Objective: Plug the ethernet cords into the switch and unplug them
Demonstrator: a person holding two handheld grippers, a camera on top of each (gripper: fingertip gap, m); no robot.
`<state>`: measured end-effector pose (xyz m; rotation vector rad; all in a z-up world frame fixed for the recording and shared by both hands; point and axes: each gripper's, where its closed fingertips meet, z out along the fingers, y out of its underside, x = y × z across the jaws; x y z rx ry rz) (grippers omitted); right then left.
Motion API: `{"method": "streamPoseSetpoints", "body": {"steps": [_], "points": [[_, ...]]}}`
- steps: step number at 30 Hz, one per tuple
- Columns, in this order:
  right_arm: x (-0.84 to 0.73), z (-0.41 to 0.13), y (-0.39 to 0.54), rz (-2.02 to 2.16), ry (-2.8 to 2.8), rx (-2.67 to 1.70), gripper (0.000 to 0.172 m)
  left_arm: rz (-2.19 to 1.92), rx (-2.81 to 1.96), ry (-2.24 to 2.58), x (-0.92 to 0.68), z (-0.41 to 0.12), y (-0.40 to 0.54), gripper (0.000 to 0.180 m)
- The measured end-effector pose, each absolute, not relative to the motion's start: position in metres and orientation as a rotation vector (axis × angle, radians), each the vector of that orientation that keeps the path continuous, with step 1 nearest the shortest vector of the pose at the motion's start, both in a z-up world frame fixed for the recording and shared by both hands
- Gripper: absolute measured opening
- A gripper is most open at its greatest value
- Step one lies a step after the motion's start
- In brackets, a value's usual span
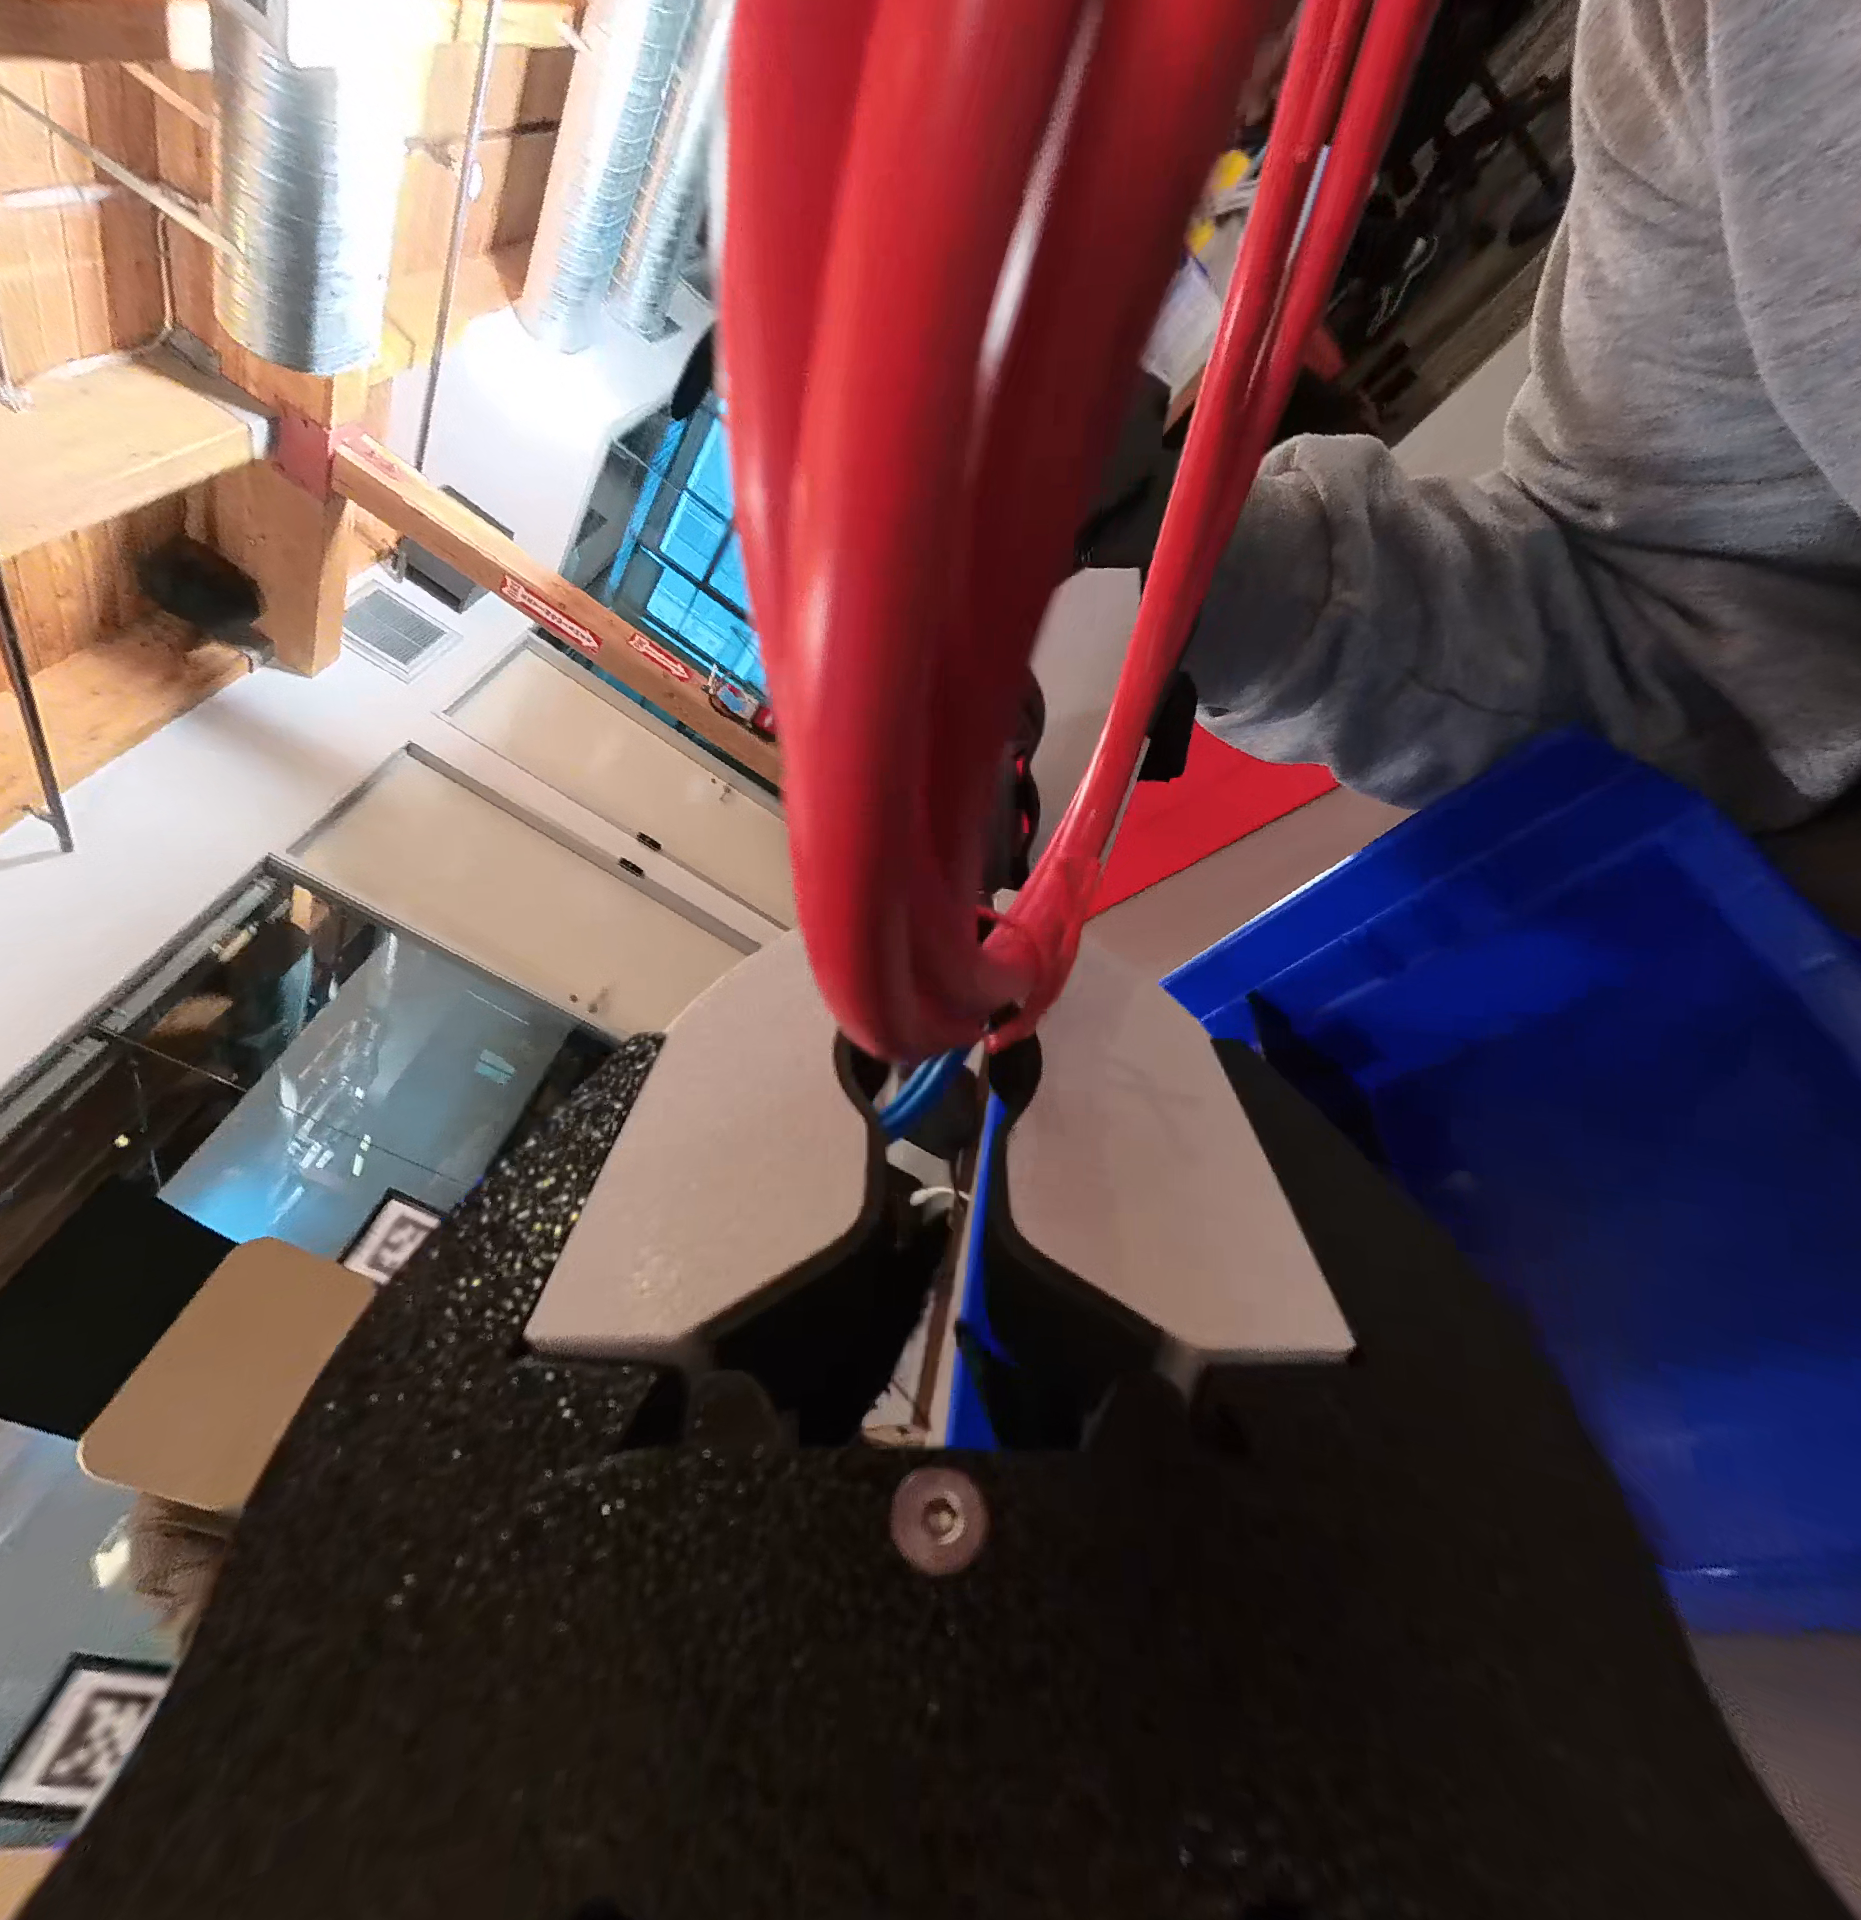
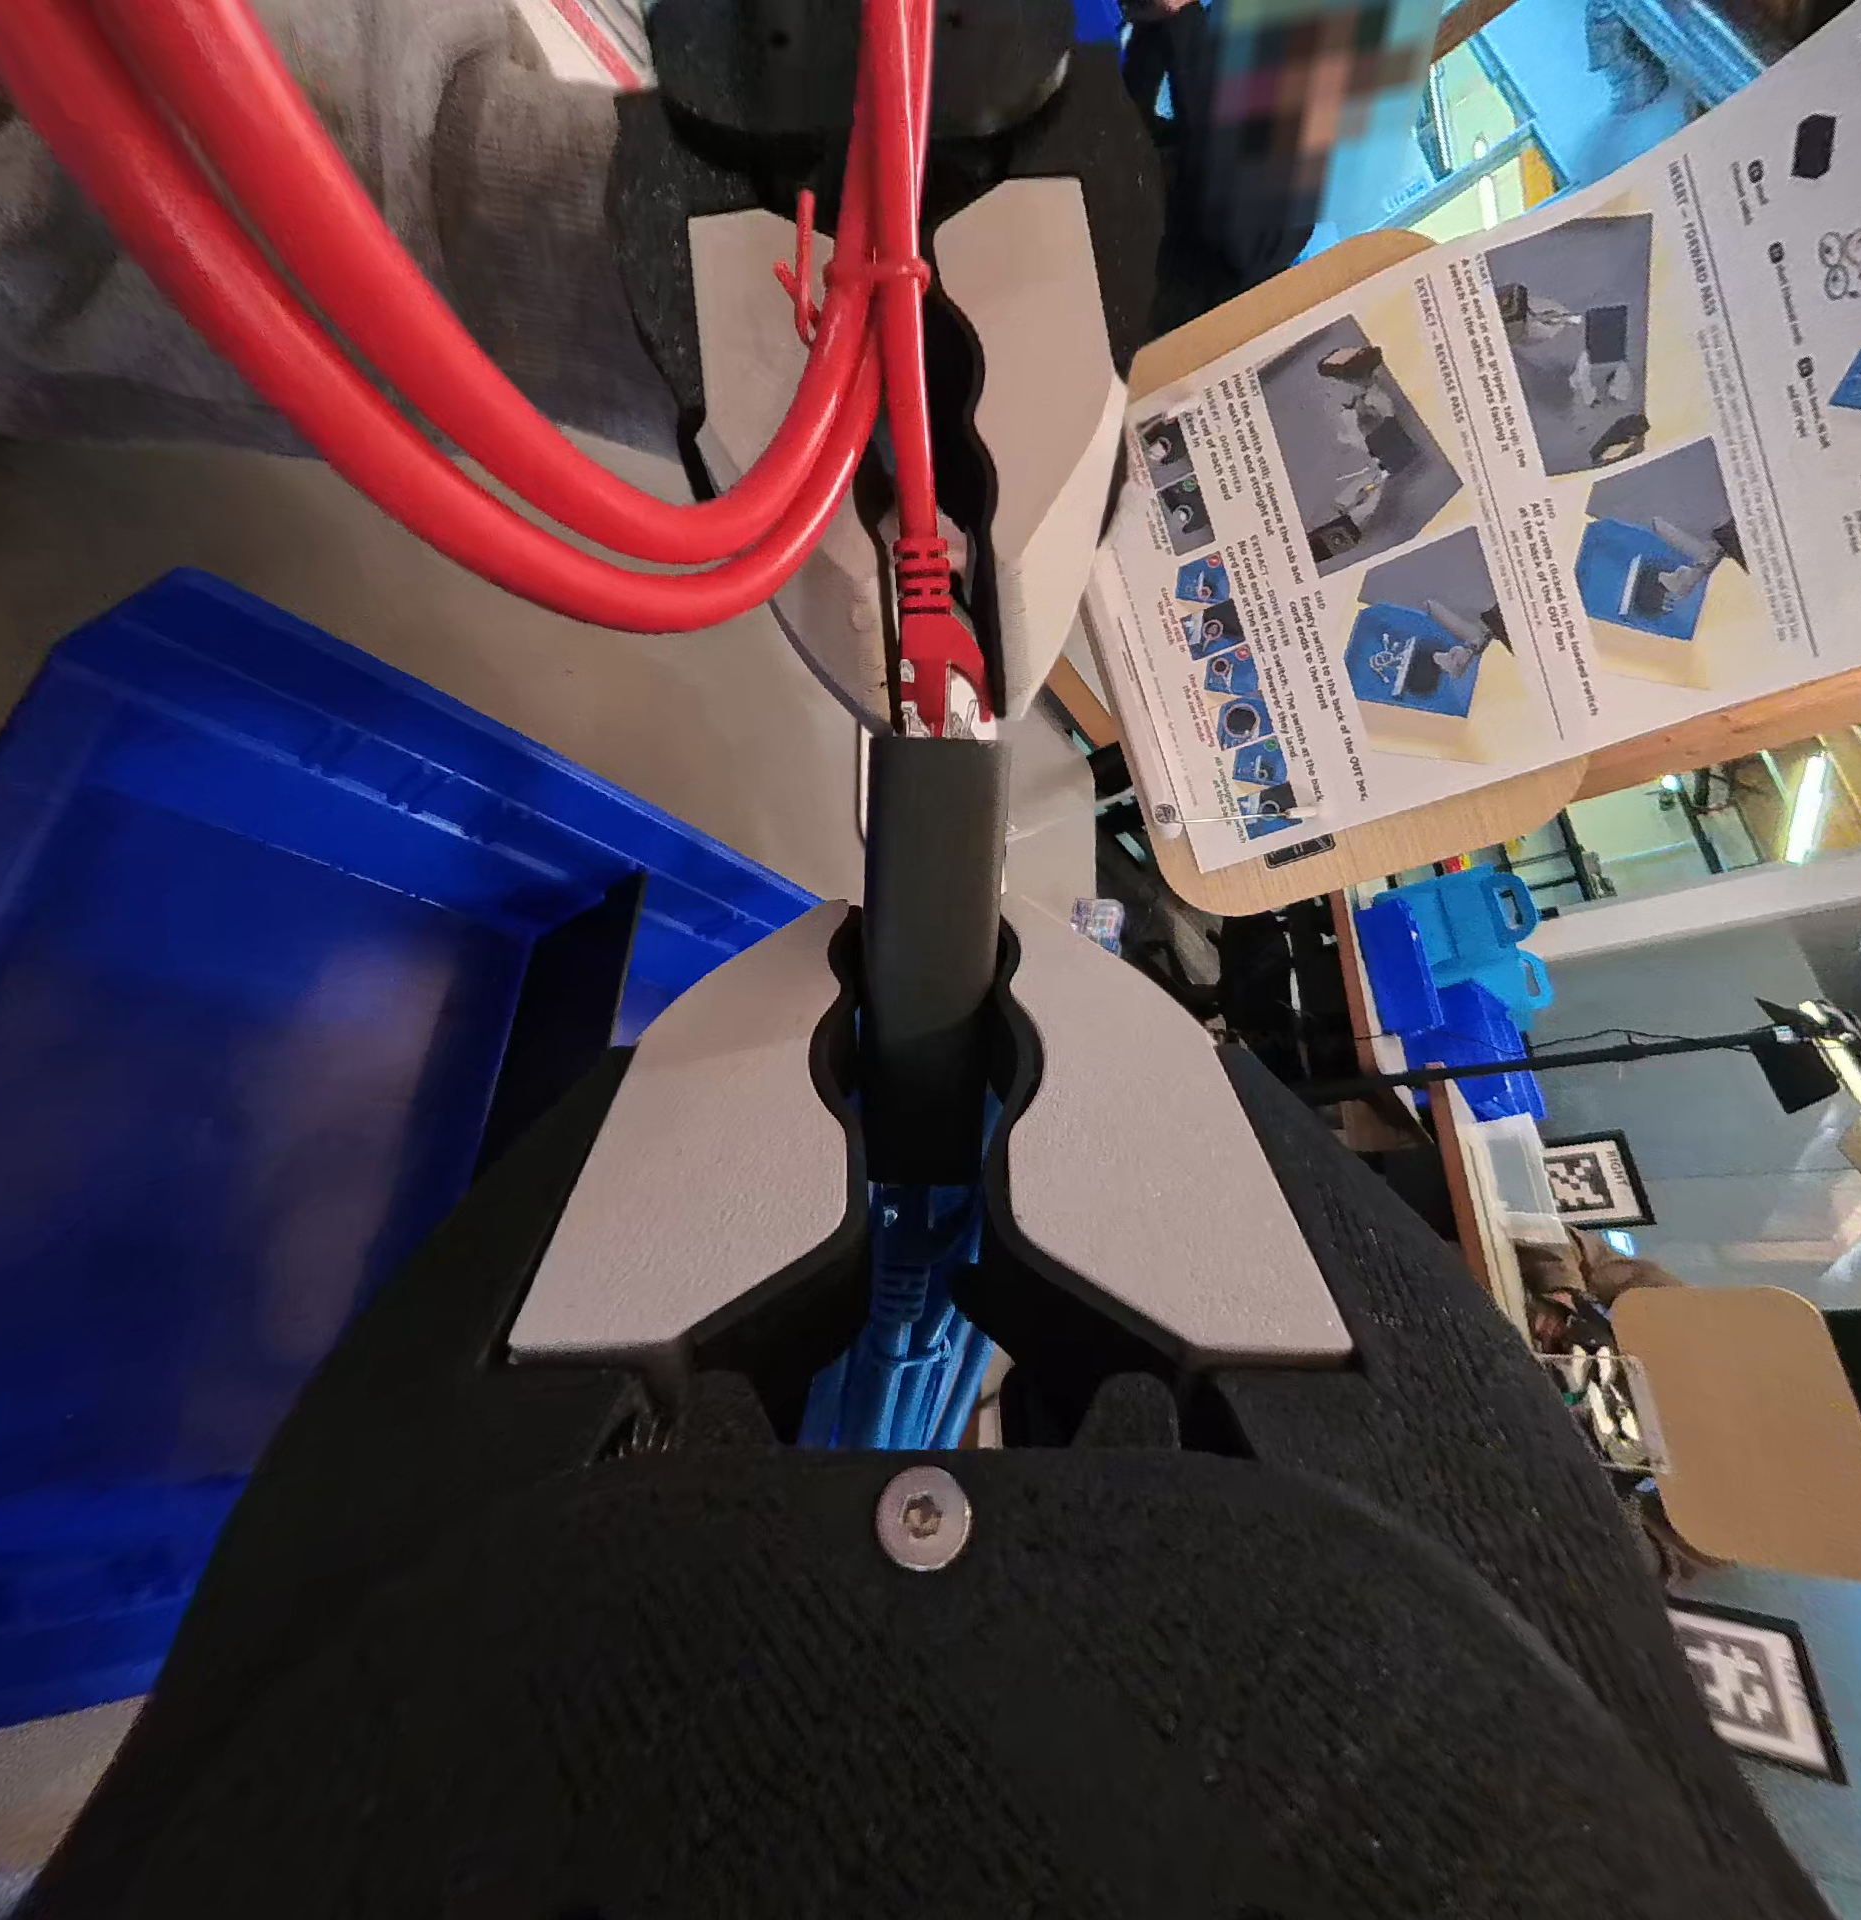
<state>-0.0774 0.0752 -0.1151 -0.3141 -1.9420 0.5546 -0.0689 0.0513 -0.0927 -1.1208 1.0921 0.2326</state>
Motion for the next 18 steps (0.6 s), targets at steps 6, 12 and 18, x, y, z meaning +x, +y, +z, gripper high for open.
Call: {"method": "streamPoseSetpoints", "body": {"steps": [6, 12, 18], "points": [[-0.074, -0.115, 0.070, 0.592, -1.956, -0.294, 0.021, 0.160, -1.075, 1.099, -0.062, -0.091, 0.045, 0.012], [-0.074, -0.119, 0.067, 0.623, -1.995, -0.294, 0.021, 0.080, -1.114, 1.123, -0.062, -0.096, 0.042, 0.012], [-0.070, -0.120, 0.062, 0.664, -2.015, -0.269, 0.022, -0.032, -1.105, 1.135, -0.059, -0.095, 0.038, 0.012]]}}
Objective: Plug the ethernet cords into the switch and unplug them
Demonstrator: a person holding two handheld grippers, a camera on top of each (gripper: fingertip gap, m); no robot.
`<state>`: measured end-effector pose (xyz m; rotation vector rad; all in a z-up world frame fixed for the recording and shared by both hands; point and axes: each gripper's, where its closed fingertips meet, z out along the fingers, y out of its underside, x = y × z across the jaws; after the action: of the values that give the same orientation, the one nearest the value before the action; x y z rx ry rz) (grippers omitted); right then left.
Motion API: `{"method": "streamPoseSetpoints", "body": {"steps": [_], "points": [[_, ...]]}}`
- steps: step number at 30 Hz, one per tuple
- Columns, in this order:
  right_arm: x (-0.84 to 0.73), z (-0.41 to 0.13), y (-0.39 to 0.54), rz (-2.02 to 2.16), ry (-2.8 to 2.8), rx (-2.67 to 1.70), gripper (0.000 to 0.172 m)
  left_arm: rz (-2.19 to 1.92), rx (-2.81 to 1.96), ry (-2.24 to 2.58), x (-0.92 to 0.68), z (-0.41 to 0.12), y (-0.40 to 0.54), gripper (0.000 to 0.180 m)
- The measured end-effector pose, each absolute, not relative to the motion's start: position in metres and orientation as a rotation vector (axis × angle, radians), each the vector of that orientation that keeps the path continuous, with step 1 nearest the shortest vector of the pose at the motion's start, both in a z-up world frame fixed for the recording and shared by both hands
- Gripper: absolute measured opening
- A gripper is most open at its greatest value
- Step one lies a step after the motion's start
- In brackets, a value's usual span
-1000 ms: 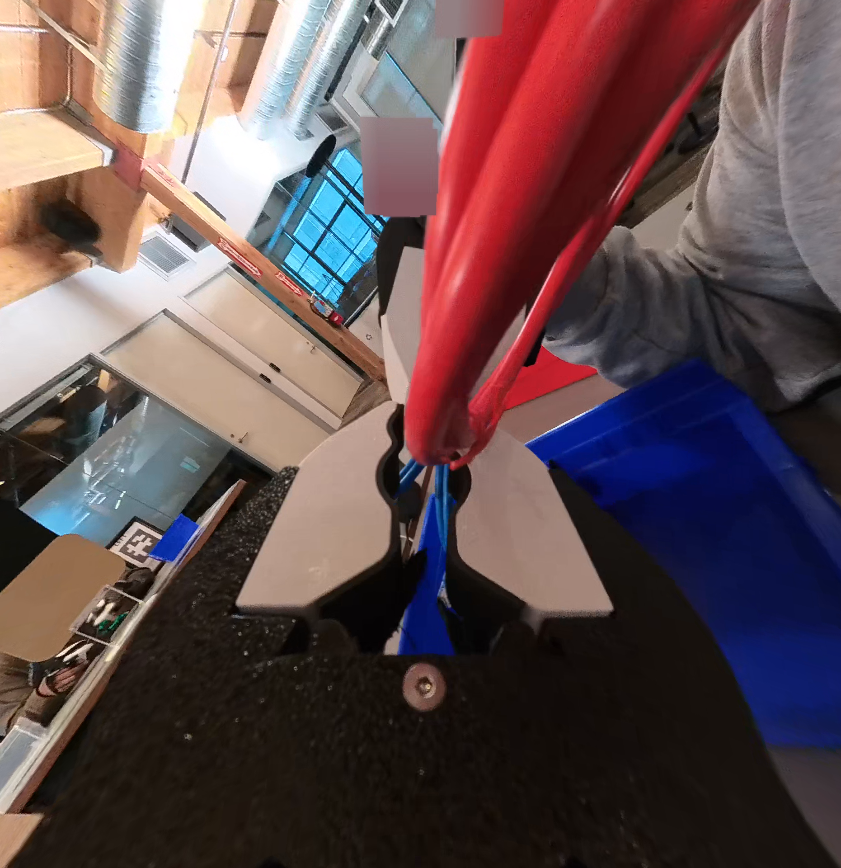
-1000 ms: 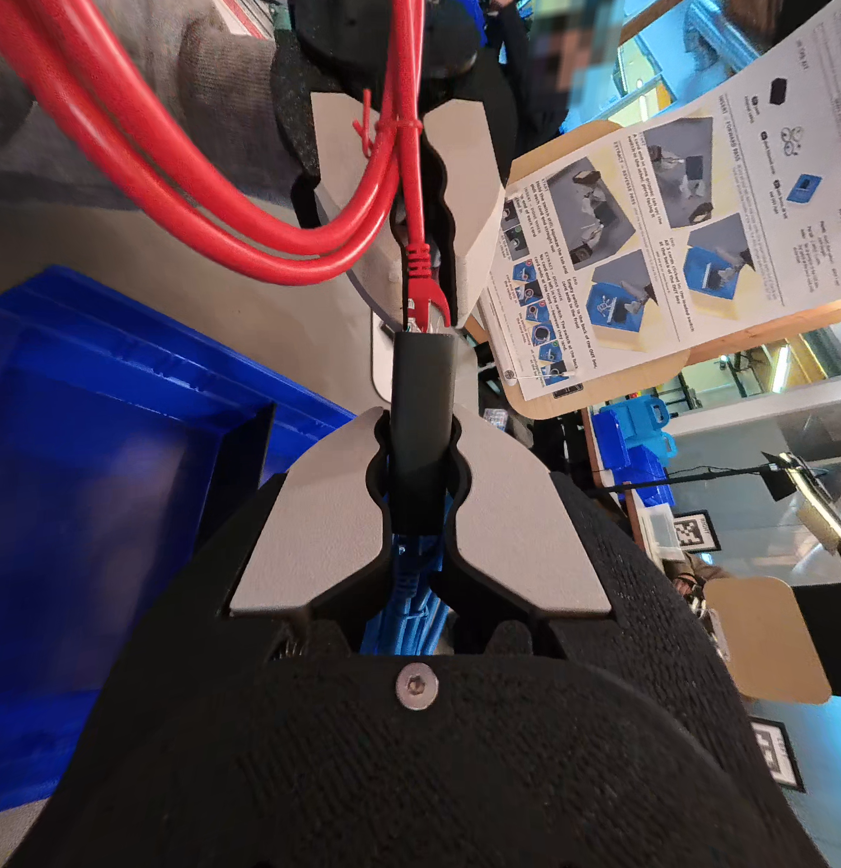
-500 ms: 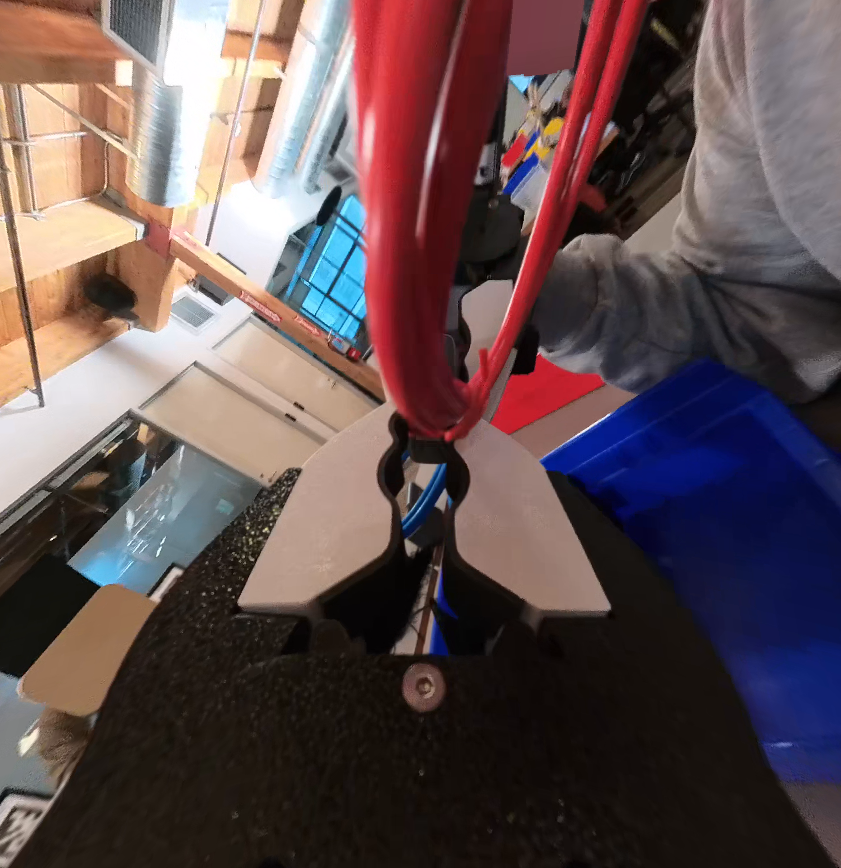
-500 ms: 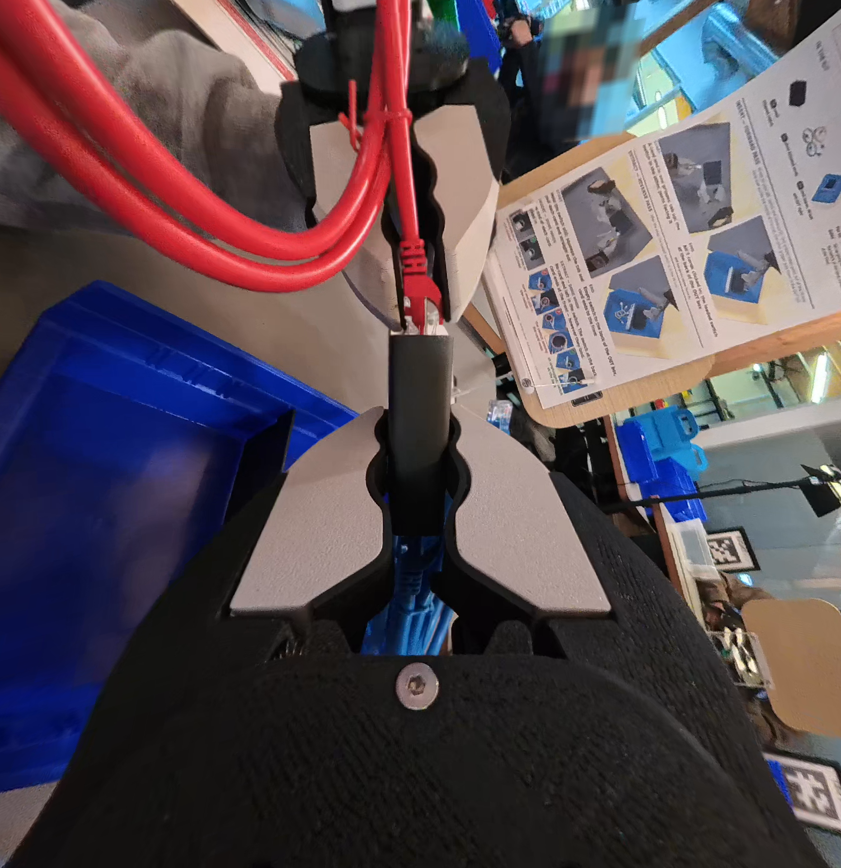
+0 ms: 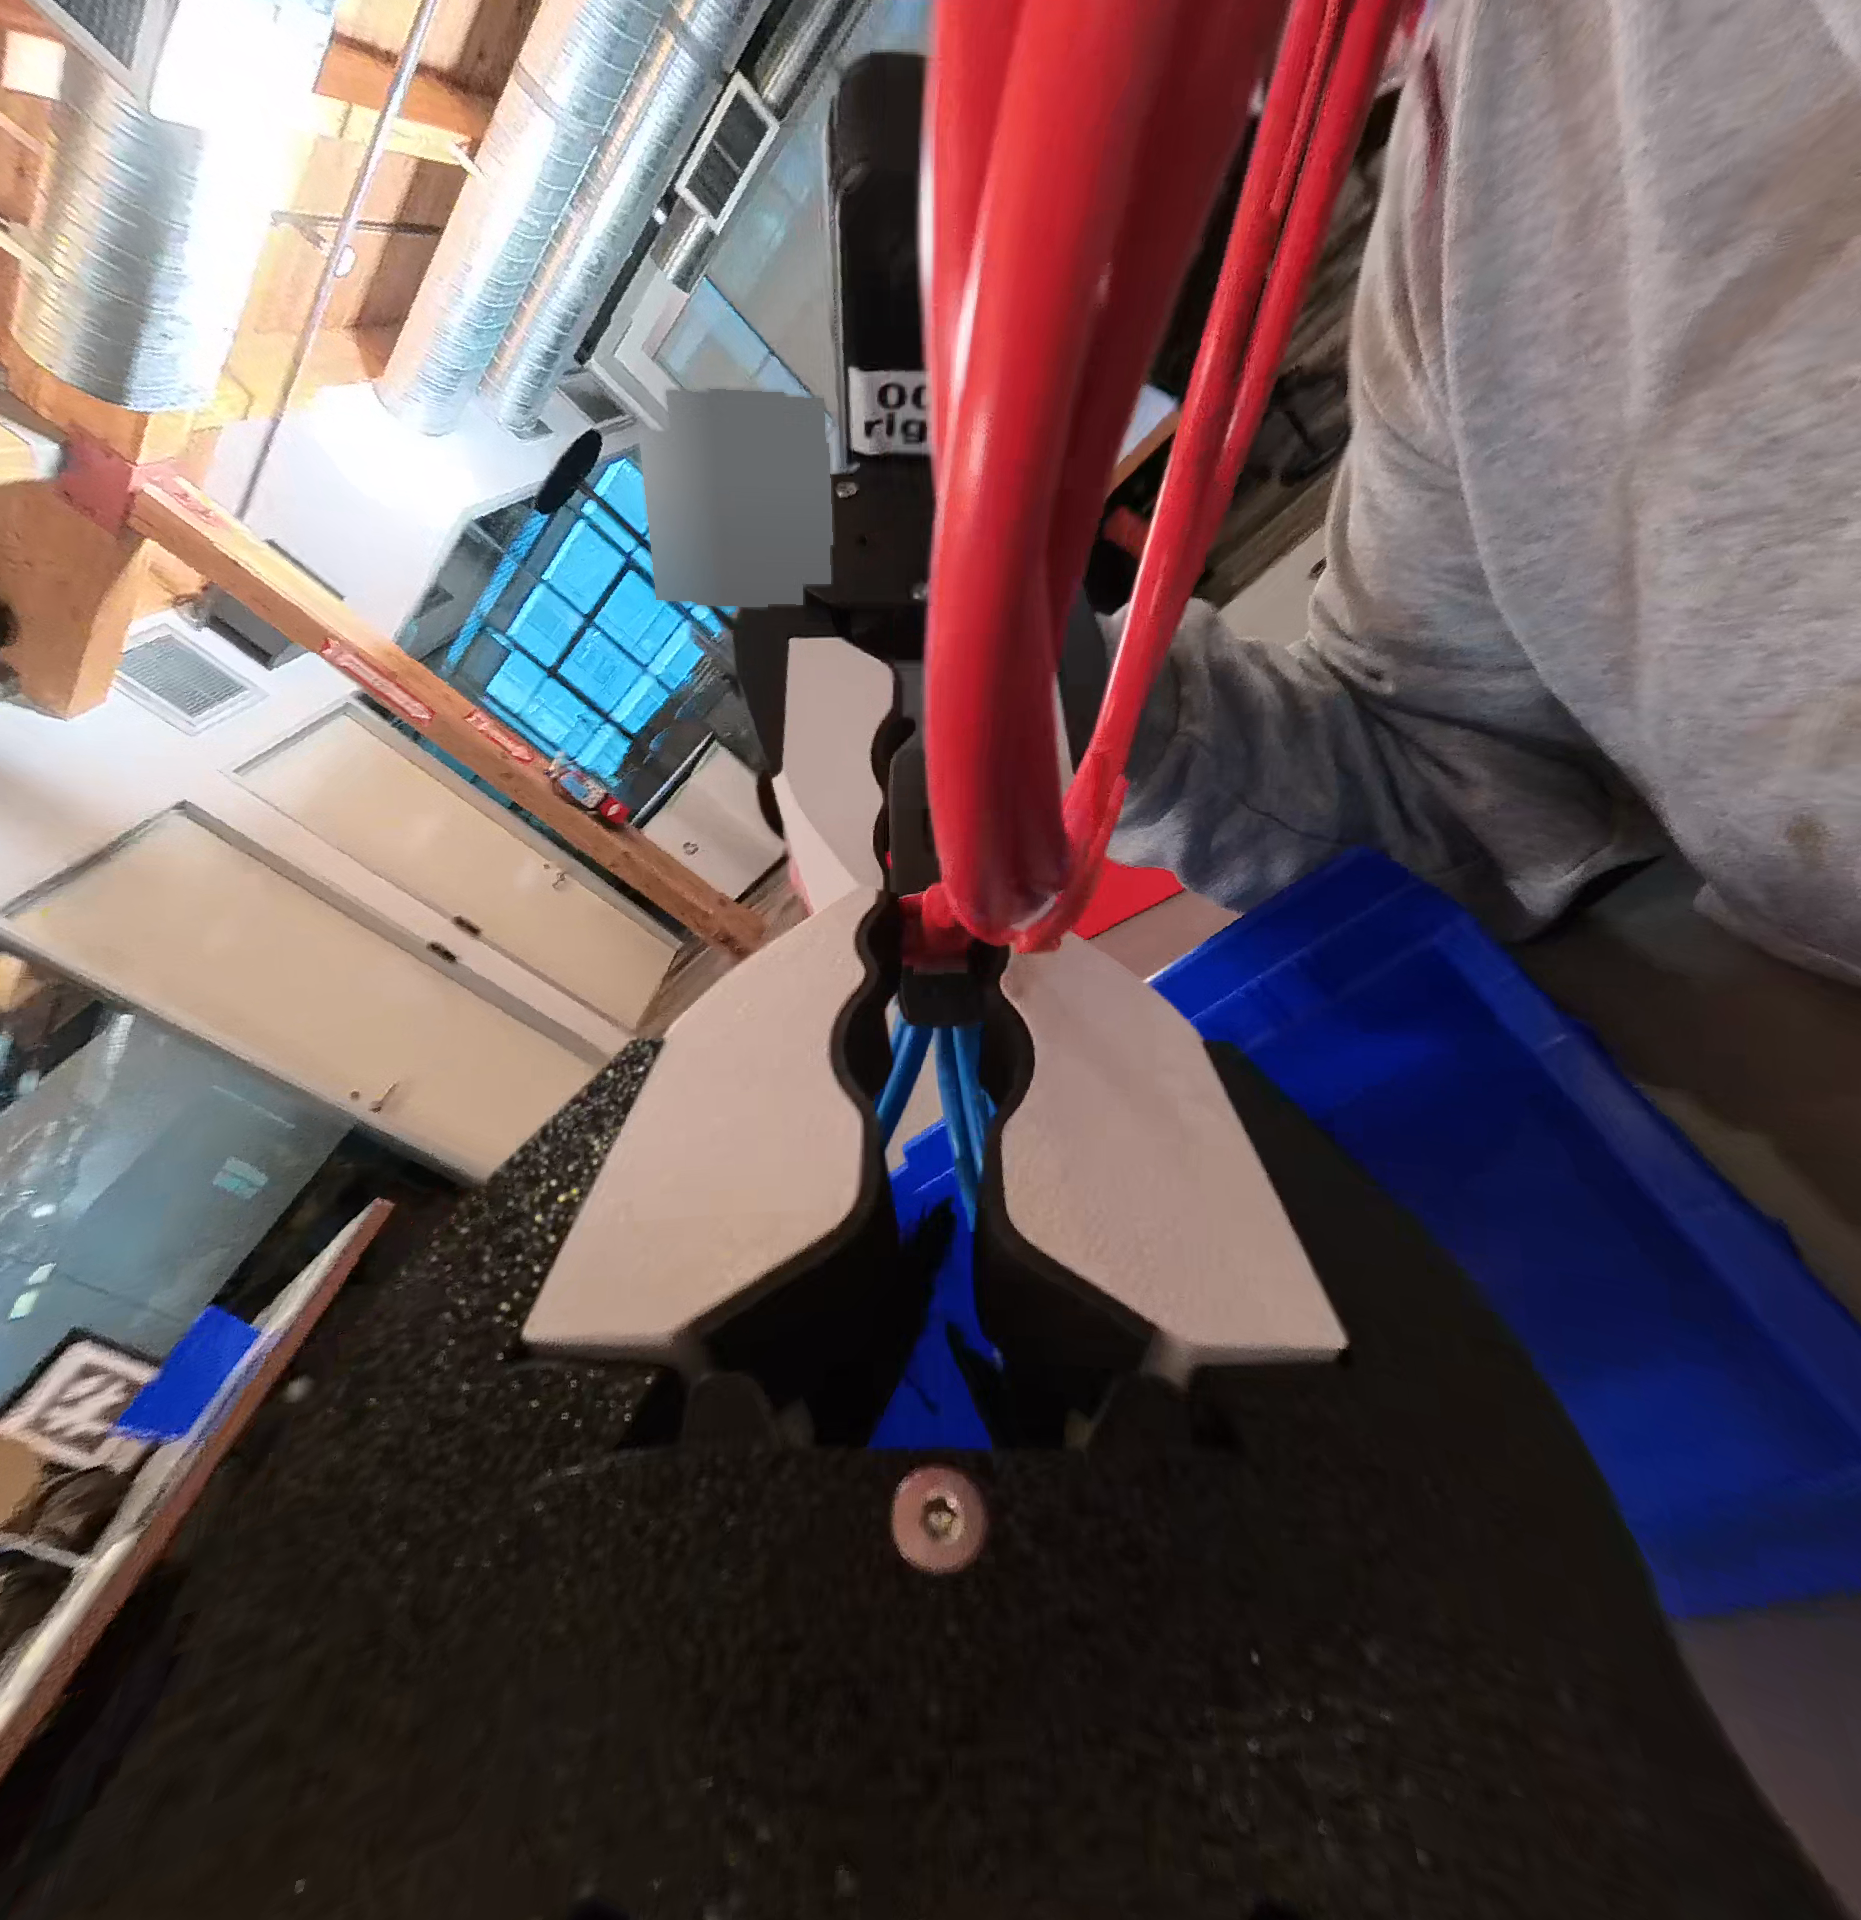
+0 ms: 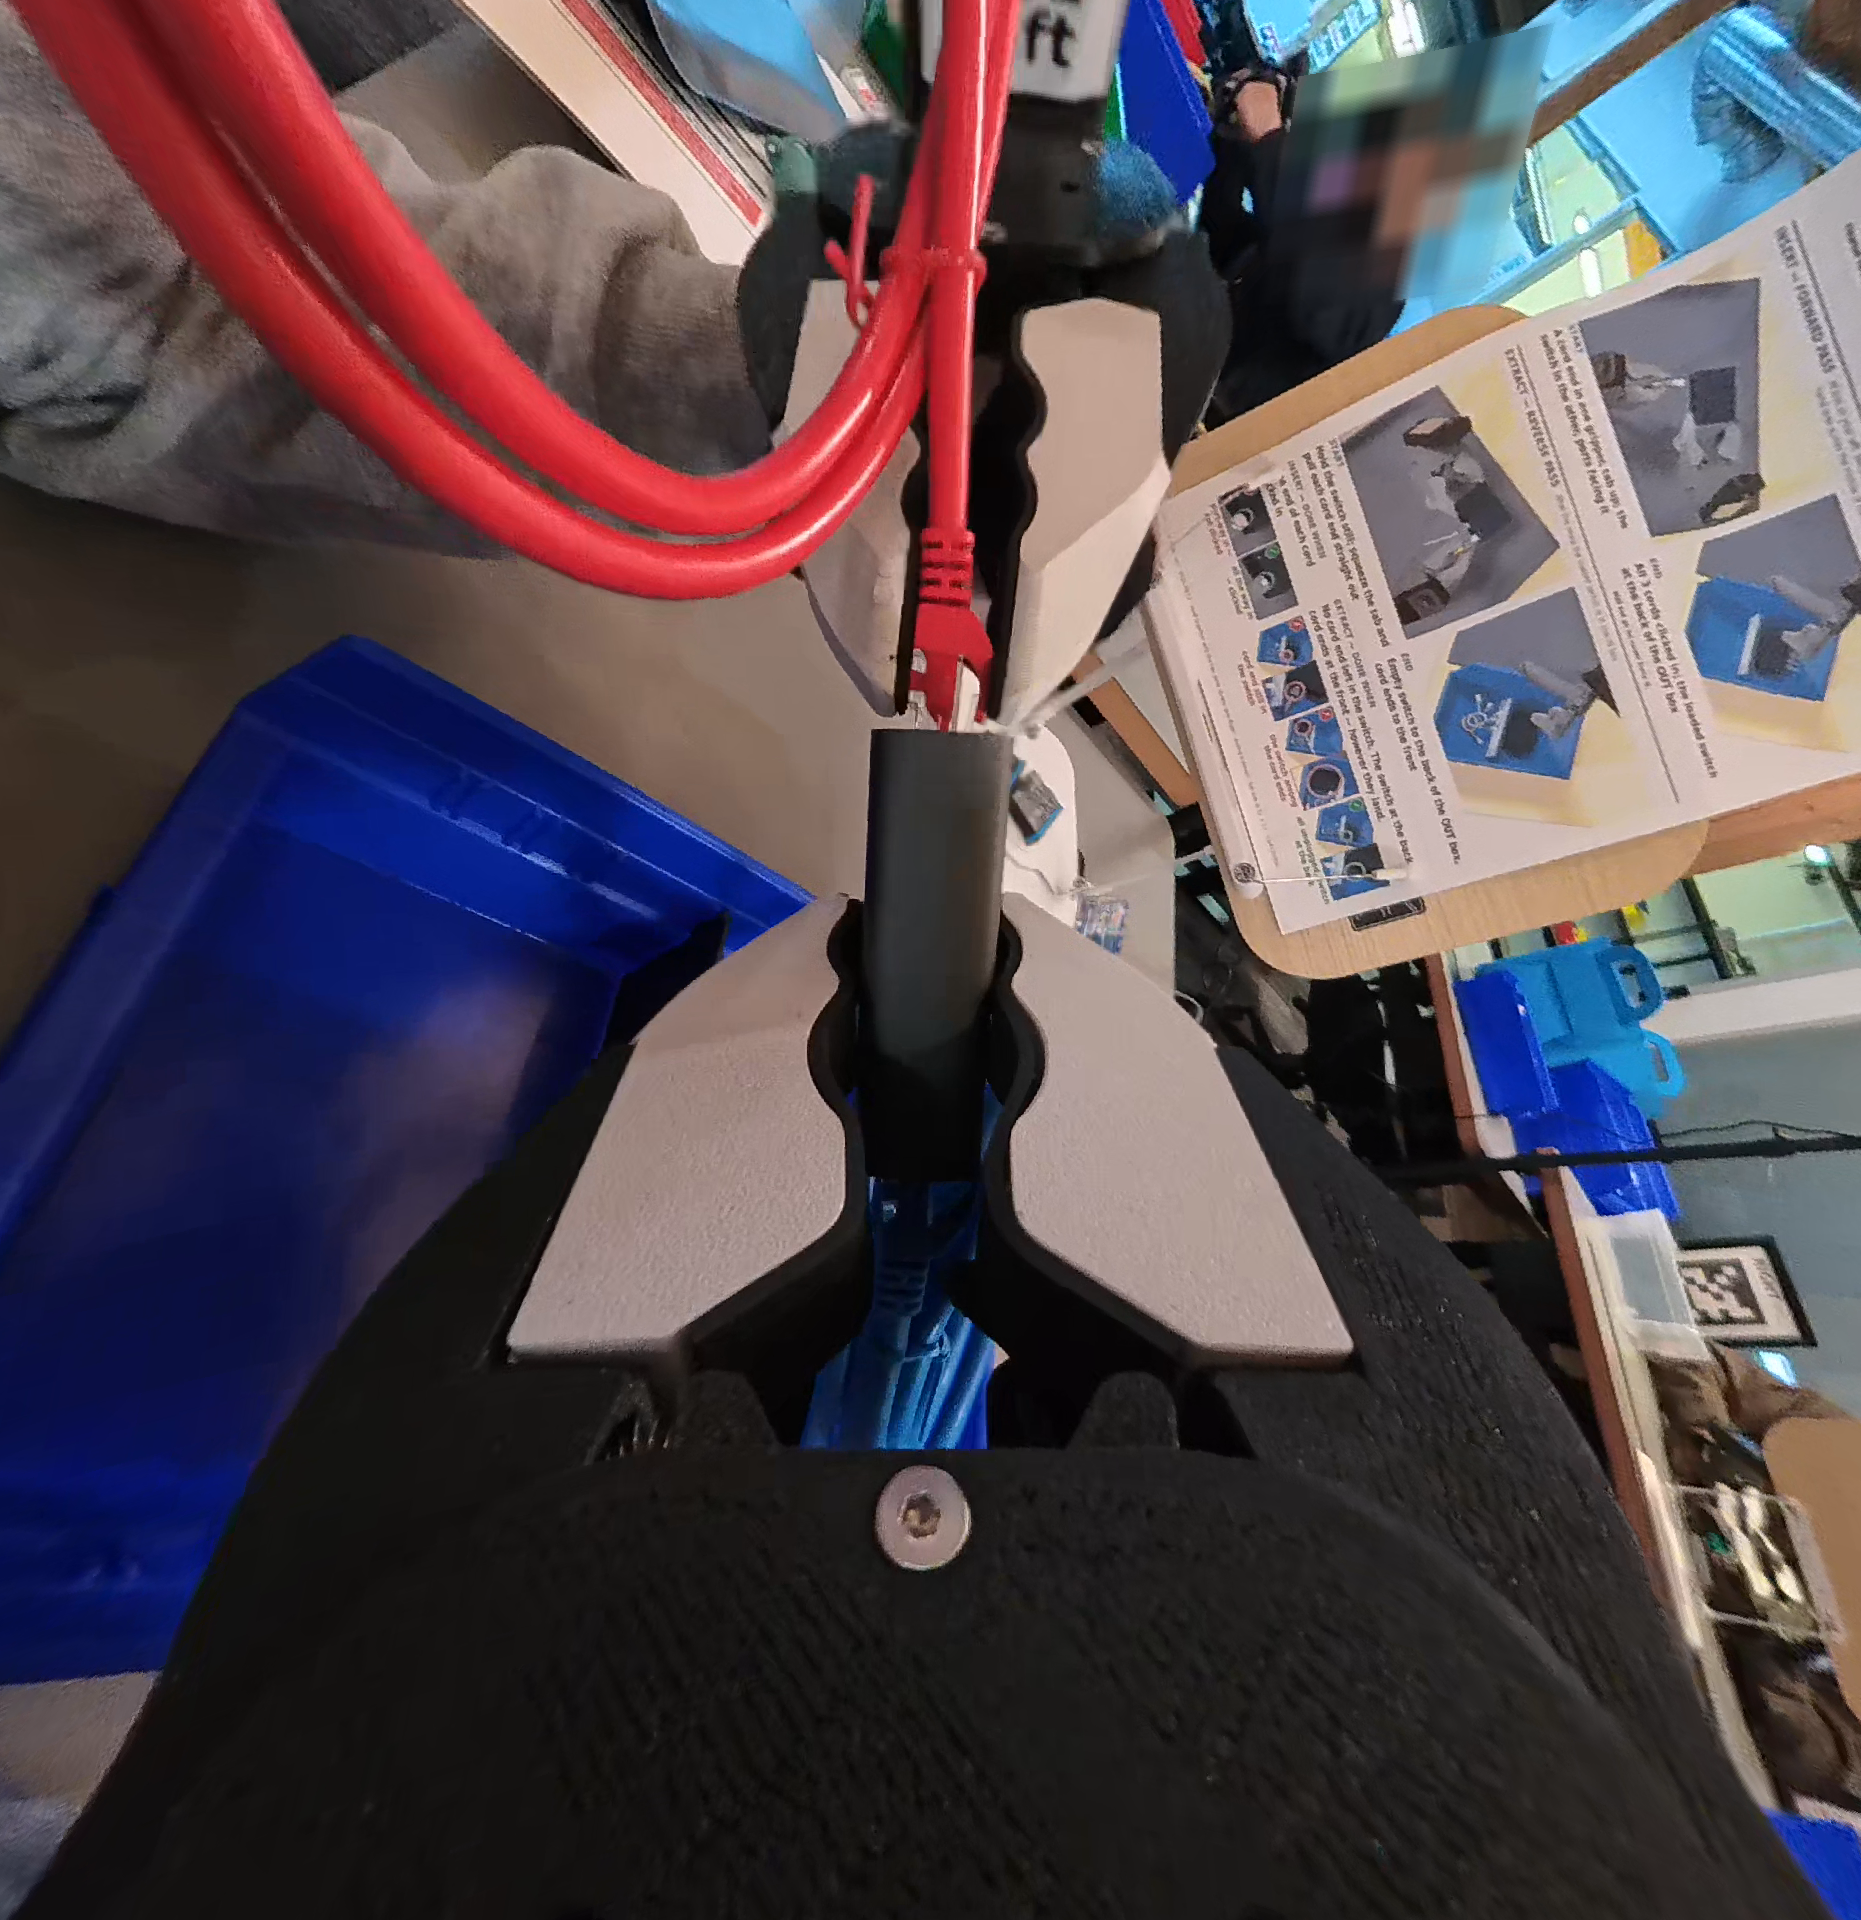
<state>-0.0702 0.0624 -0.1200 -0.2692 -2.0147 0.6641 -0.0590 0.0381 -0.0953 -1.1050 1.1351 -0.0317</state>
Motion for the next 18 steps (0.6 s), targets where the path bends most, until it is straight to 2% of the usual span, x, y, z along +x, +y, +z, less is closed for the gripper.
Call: {"method": "streamPoseSetpoints", "body": {"steps": [4, 9, 18], "points": [[-0.070, -0.120, 0.062, 0.712, -2.028, -0.272, 0.021, -0.133, -1.081, 1.116, -0.059, -0.095, 0.037, 0.013], [-0.070, -0.117, 0.065, 0.724, -2.008, -0.273, 0.021, -0.065, -1.070, 1.107, -0.058, -0.092, 0.041, 0.012], [-0.065, -0.118, 0.054, 0.833, -2.047, -0.228, 0.021, -0.382, -0.983, 1.085, -0.052, -0.090, 0.029, 0.014]]}}
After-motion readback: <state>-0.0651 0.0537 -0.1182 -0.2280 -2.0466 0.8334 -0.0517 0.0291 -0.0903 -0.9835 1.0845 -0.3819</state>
